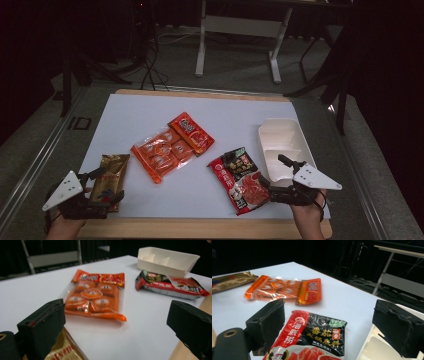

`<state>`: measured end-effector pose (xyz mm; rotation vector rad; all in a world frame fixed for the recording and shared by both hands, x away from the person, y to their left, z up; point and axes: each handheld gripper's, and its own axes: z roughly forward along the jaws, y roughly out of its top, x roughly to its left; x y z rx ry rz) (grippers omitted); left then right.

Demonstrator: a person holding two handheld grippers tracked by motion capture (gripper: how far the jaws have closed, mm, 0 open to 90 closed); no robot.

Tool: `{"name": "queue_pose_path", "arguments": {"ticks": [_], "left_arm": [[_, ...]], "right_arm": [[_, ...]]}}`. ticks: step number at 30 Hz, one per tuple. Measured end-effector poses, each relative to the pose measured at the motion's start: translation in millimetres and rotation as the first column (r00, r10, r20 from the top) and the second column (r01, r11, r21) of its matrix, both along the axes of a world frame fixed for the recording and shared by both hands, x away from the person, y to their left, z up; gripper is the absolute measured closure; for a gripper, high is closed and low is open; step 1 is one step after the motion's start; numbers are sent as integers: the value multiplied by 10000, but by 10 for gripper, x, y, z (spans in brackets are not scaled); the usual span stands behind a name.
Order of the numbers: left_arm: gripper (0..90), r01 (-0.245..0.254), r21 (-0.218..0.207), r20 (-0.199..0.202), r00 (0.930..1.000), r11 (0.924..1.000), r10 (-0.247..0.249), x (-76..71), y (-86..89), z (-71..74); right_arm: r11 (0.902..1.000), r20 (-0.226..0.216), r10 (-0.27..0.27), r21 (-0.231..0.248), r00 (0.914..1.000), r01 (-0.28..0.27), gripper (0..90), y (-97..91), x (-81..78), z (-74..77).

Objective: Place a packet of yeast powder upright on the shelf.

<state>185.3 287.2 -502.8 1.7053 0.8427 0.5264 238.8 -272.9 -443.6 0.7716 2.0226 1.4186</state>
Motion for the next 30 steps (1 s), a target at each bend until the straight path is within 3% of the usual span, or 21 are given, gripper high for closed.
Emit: {"name": "queue_pose_path", "arguments": {"ticks": [3, 7, 12, 16, 18, 26, 30], "left_arm": [[22, 63, -20, -174, 9998, 10000, -63, 1, 13, -2], [23, 699, -520, -412, 9965, 9962, -720, -18, -17, 62], [23, 1325, -366, -415, 9901, 9905, -1340, -56, -125, 170], [23, 1427, -194, -535, 9882, 9896, -1435, -42, -165, 239], [23, 1501, -47, -407, 9878, 9887, -1502, -26, -159, 276], [26, 1082, 134, -174, 9940, 9940, -1079, 71, -62, 478], [26, 801, 89, -324, 9963, 9967, -798, 173, 43, 556]], "right_arm": [[9999, 25, -32, -156, 10000, 32, 109, 17, 0, -3], [9996, 322, 285, -3, 9991, -285, 134, 23, -9, 9], [9993, 705, 369, 38, 9968, -373, 135, 17, -22, 24], [9996, 558, 288, 41, 9980, -291, 134, 24, -26, 35], [9998, 391, 217, -5, 9990, -217, 126, 34, -26, 40], [9991, 154, 387, 188, 9991, -390, 116, 62, -20, 54], [9991, 175, 360, 196, 9992, -363, 121, 76, -31, 63]]}}
